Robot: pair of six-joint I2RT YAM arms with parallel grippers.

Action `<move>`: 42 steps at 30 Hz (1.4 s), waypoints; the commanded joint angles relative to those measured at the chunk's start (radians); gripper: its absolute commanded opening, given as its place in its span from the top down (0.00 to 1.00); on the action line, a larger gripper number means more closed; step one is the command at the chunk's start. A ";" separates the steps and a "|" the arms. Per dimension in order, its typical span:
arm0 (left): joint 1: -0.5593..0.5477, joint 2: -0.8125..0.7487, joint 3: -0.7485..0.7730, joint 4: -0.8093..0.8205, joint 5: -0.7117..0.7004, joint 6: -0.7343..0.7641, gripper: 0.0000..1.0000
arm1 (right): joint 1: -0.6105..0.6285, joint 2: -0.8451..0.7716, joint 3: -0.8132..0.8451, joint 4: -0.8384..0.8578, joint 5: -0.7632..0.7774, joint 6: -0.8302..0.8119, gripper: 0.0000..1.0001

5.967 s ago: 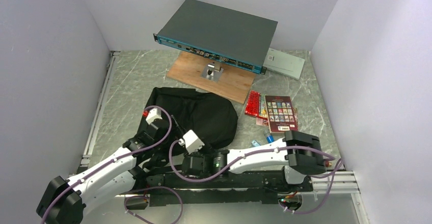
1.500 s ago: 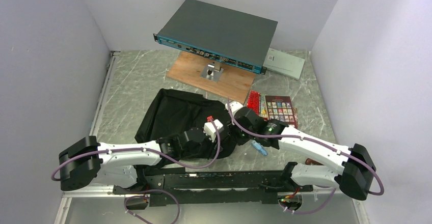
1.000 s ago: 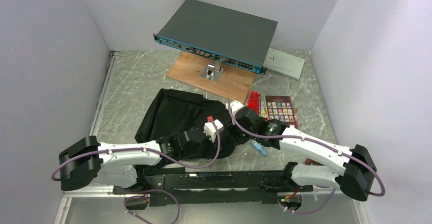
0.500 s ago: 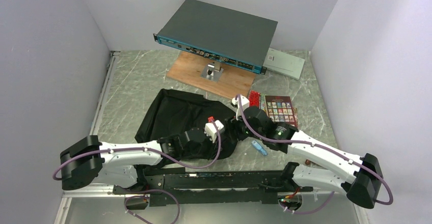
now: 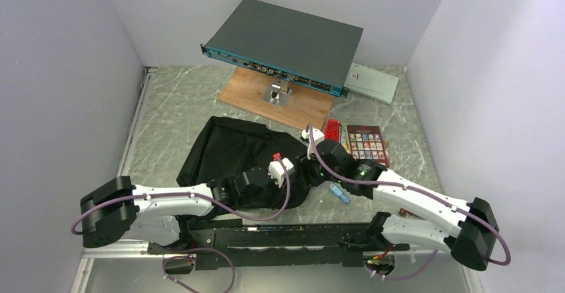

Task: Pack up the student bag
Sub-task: Unzip the student bag at the center of the board.

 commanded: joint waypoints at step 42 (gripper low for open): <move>-0.004 0.018 -0.064 0.052 0.065 -0.058 1.00 | 0.101 -0.041 0.093 -0.237 0.430 0.132 1.00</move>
